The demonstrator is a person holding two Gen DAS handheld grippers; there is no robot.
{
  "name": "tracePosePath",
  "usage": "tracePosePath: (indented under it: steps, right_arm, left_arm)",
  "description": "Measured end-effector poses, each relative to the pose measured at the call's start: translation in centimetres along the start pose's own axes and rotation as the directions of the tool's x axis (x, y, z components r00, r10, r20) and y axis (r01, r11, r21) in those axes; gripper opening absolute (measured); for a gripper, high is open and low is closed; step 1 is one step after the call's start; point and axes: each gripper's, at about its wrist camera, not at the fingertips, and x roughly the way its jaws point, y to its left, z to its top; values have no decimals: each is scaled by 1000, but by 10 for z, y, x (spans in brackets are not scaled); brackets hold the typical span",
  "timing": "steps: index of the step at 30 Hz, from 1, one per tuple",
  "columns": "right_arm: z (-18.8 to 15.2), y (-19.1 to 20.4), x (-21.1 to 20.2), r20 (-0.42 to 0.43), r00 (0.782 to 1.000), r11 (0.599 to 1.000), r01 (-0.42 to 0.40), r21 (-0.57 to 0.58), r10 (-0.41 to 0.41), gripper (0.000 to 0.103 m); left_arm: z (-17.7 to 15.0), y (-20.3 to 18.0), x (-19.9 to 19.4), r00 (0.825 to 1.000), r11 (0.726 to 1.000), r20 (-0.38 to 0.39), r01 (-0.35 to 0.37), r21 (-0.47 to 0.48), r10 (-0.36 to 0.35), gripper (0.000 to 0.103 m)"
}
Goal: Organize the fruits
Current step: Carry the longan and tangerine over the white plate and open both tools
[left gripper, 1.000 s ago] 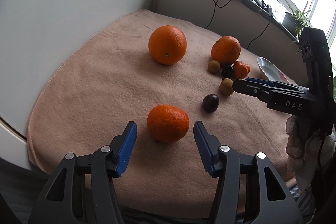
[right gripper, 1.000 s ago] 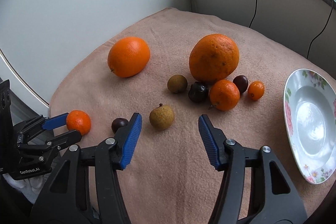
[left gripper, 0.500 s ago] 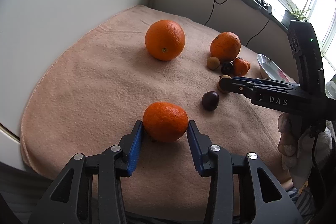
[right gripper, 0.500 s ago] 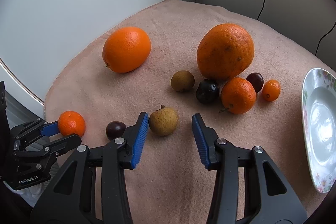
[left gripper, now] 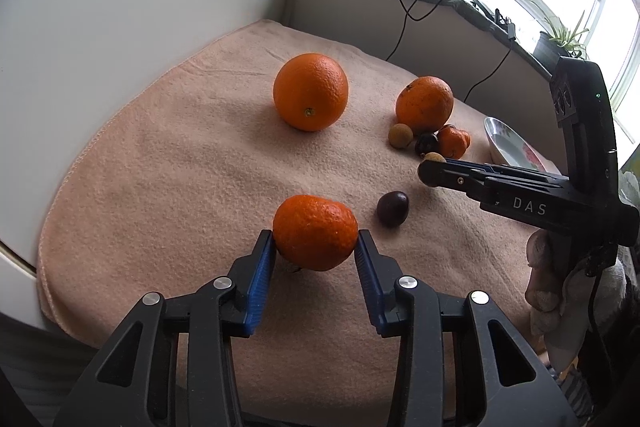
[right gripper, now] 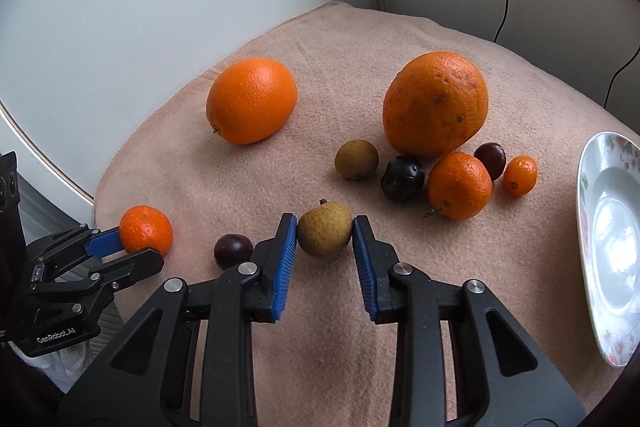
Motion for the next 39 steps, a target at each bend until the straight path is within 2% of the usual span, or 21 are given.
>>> tracePosePath:
  steps: [8, 18, 27, 39]
  right_arm:
    - [-4, -18, -33, 60, 998, 999, 25, 44, -28, 30]
    - [-18, -56, -79, 127, 986, 988, 92, 122, -108, 30]
    - [-34, -99, -112, 154, 969, 963, 158, 220, -195, 30]
    - [-55, -140, -126, 139, 951, 929, 227, 294, -277, 30]
  left_arm:
    - [11, -15, -3, 999, 999, 26, 33, 31, -34, 39]
    - [26, -57, 5, 992, 987, 35, 115, 116, -120, 39]
    - [37, -109, 22, 978, 957, 10, 201, 211, -208, 39]
    - [44, -177, 49, 954, 904, -53, 295, 309, -294, 39]
